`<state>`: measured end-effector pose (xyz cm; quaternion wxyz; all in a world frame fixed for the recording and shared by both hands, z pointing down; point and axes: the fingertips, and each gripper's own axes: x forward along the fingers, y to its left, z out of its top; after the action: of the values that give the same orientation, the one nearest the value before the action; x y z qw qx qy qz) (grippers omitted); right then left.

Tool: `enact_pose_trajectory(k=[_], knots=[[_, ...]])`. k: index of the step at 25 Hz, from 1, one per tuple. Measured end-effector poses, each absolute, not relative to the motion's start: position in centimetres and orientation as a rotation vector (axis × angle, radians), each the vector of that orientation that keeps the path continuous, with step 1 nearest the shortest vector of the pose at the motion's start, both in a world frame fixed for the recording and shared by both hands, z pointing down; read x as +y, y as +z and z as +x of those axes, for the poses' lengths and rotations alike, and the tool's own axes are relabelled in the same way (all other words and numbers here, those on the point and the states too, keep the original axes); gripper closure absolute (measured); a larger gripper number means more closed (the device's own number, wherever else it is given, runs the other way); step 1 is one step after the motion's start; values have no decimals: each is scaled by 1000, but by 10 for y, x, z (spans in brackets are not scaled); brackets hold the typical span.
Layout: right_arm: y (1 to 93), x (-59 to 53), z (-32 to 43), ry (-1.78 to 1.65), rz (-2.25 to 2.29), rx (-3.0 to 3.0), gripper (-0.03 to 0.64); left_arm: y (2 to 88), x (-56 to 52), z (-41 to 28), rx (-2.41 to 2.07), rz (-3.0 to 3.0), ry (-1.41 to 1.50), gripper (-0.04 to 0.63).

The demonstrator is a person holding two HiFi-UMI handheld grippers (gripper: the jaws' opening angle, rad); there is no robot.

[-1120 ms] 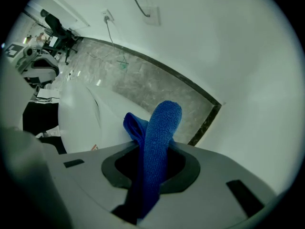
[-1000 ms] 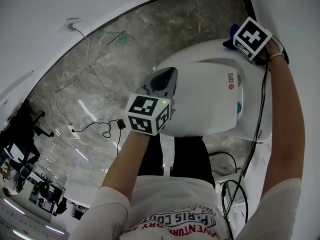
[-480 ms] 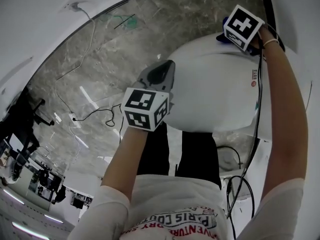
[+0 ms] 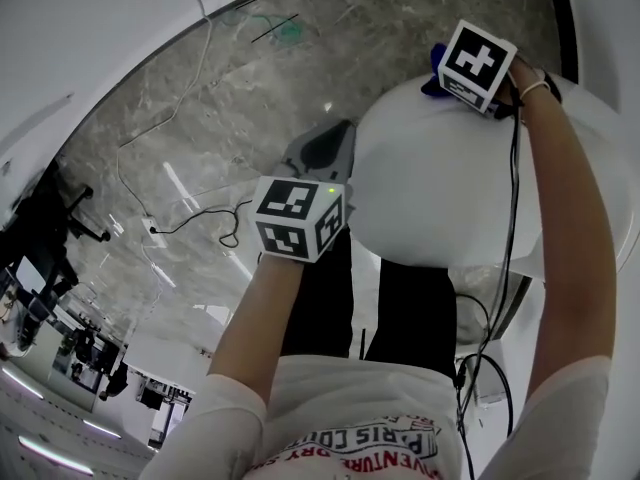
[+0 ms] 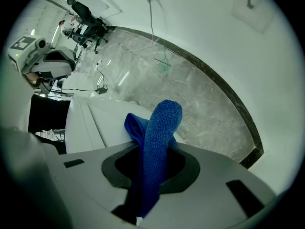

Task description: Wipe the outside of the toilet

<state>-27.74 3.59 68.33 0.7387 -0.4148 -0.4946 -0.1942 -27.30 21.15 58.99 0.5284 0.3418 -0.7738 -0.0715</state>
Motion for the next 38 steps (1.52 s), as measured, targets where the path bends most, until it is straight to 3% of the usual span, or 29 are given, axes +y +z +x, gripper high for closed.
enact_pose_trajectory(k=[15,38], knots=[[693,162,-254,-490,-1227,-934,541,618,294,-258,-1891,739,-194,589],[691,301,-148,-779,-1580,-626,541,653,376,-91,-2017,264,-523,589]])
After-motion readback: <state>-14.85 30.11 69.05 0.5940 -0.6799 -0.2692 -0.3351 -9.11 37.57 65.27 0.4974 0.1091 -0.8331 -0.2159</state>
